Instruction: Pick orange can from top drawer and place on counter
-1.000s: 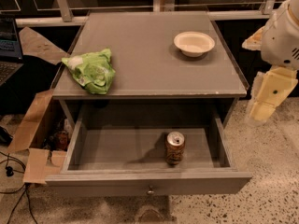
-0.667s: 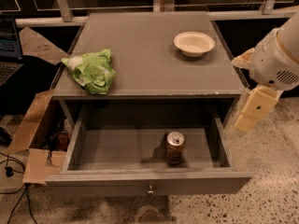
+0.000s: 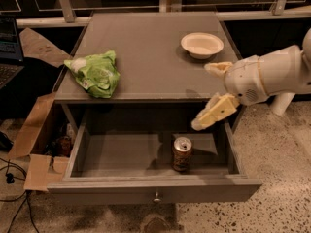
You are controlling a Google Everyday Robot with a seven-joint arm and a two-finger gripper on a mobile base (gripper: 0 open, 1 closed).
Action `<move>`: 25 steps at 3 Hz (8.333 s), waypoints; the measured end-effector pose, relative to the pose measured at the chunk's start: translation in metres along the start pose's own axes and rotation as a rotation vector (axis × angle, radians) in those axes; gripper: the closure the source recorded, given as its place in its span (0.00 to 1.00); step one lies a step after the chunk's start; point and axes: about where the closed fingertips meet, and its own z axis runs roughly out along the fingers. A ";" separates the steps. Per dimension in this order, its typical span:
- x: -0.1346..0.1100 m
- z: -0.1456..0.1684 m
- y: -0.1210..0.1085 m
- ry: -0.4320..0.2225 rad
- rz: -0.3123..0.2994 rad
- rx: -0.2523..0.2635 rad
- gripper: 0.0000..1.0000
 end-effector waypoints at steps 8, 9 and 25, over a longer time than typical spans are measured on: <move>0.086 0.052 0.077 -0.380 0.196 -0.031 0.00; 0.086 0.052 0.077 -0.380 0.196 -0.031 0.00; 0.136 0.154 0.029 -0.445 0.260 0.005 1.00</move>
Offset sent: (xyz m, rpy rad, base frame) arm 0.0133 0.0275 0.0060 0.1889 -0.0166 -0.0068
